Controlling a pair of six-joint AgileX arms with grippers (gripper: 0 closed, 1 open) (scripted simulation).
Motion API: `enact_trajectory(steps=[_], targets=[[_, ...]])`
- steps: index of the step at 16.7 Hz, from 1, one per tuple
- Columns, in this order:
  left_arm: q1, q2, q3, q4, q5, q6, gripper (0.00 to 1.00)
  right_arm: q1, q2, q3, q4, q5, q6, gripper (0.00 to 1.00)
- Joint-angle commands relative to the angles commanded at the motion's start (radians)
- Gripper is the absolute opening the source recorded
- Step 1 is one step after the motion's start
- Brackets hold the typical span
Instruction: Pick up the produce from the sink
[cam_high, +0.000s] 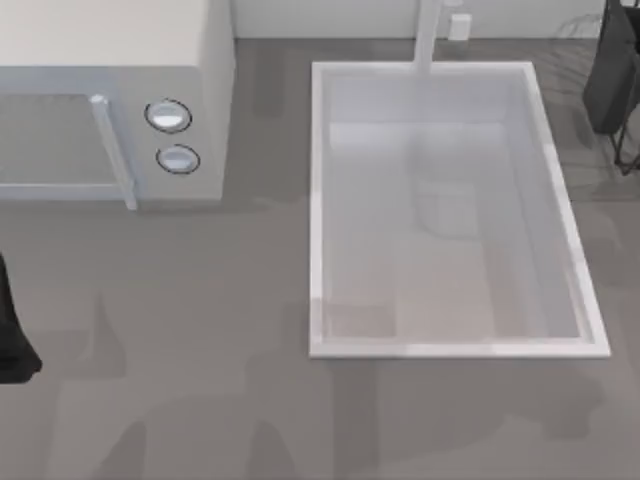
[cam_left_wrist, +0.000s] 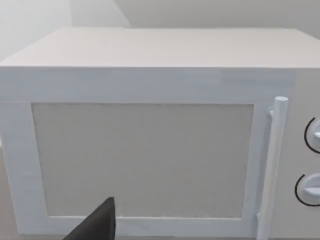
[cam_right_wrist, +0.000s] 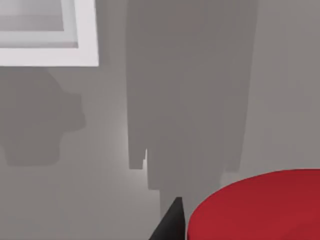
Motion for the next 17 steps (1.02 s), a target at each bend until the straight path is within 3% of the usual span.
enact_trajectory(steps=[6, 13, 17], targets=[[0.0, 0.0, 0.0, 0.0, 0.0, 0.0, 1.0, 0.004, 0.013, -0.035, 0.036, 0.001, 0.003, 0.0], [0.0, 0.0, 0.0, 0.0, 0.0, 0.0, 1.0, 0.005, 0.069, -0.292, 0.374, 0.0, 0.006, 0.0], [0.0, 0.0, 0.0, 0.0, 0.0, 0.0, 1.0, 0.005, 0.085, -0.357, 0.442, 0.0, 0.006, 0.0]])
